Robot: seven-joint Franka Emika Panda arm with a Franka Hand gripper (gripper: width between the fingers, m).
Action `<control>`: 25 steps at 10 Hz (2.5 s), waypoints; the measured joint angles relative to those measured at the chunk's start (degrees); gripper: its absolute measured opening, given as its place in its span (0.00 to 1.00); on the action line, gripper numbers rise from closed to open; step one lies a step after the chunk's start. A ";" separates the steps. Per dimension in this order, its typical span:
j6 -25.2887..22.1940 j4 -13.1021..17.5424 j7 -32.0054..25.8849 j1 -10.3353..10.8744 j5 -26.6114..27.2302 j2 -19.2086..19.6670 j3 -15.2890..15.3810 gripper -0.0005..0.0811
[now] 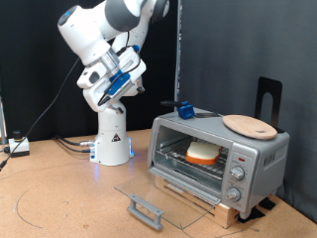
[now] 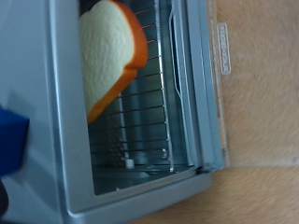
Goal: Make a piece of toast with the oven
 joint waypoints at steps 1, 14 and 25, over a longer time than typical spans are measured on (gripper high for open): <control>0.74 0.63 3.65 -1.46 -0.50 2.90 0.49 1.00; 8.65 11.61 12.62 -5.76 -18.40 29.69 2.43 1.00; -0.56 15.51 -1.30 -5.70 -12.69 37.67 2.24 1.00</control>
